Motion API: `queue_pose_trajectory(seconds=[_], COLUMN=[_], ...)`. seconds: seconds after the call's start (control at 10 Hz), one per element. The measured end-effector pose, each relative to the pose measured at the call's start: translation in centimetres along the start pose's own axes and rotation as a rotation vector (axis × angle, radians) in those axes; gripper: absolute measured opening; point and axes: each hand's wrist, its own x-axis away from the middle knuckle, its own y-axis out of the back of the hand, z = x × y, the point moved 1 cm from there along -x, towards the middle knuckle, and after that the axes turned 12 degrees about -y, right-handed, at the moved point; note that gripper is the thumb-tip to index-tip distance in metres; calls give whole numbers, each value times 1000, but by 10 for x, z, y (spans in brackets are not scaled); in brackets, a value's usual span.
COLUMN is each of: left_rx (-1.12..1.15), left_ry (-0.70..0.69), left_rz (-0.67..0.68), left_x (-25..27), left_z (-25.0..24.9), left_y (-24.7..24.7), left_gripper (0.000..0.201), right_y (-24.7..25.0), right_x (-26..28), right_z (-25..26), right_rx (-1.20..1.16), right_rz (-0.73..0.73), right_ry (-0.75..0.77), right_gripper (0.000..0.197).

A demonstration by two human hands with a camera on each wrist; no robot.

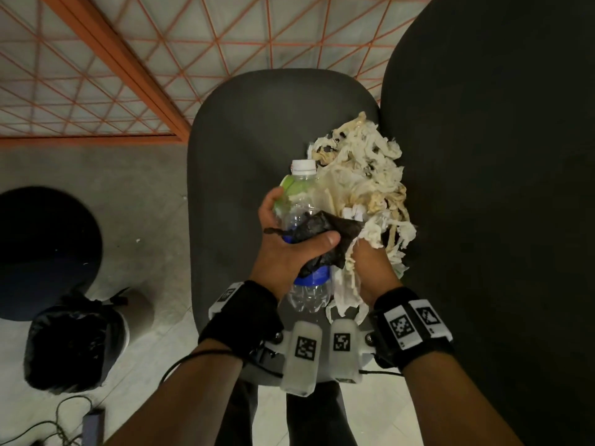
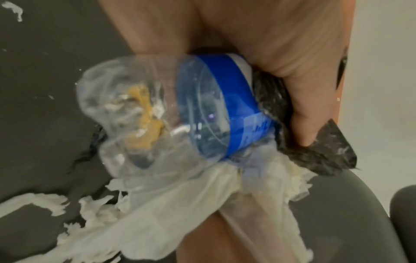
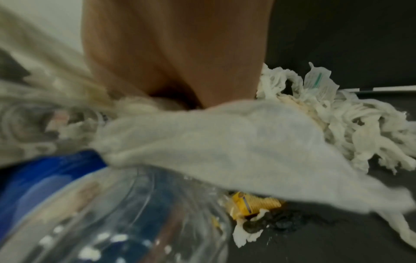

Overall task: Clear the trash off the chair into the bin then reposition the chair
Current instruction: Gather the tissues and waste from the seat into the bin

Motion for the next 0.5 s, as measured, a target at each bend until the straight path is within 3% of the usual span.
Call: queue_pose_trajectory(seconds=[0.1, 0.4, 0.5], left_rx=[57, 23, 36], left_ry=[31, -73, -134], left_rz=[-2, -15, -103], left_x=[-4, -3, 8], left_z=[-2, -30, -47], left_y=[10, 29, 42], left_gripper=[118, 88, 85], right_y=[-12, -32, -49], right_x=[11, 20, 37], right_z=[0, 2, 15], right_rx=[23, 53, 270], right_rz=[34, 130, 109], right_ry=[-39, 35, 347], right_gripper=[46, 42, 51])
